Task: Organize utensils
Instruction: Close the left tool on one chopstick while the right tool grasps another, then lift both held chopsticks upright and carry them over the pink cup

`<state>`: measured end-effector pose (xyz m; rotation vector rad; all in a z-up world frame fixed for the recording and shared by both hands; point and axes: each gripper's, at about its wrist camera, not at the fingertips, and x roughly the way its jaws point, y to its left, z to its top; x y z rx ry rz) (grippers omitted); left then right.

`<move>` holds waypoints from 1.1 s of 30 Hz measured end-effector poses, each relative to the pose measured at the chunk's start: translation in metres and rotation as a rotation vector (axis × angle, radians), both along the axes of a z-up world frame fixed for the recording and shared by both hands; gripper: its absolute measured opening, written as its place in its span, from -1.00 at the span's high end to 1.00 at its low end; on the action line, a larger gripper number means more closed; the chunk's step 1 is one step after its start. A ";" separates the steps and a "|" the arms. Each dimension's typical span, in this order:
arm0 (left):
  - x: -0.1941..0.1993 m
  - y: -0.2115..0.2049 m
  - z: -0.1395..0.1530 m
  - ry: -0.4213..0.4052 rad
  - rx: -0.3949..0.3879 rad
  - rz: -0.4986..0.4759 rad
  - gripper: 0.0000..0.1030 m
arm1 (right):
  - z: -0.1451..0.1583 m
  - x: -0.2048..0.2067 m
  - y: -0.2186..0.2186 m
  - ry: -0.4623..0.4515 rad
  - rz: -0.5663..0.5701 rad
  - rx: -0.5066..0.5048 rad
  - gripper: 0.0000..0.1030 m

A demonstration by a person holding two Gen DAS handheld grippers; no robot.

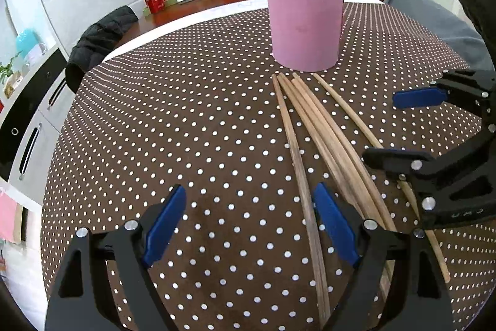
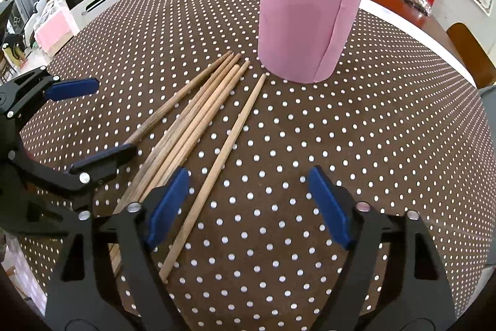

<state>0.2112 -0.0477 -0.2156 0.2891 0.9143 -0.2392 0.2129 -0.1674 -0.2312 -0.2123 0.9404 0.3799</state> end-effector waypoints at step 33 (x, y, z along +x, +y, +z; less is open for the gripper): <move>0.004 0.022 0.018 -0.014 -0.175 0.030 0.89 | 0.025 -0.015 -0.020 -0.045 0.042 0.199 0.89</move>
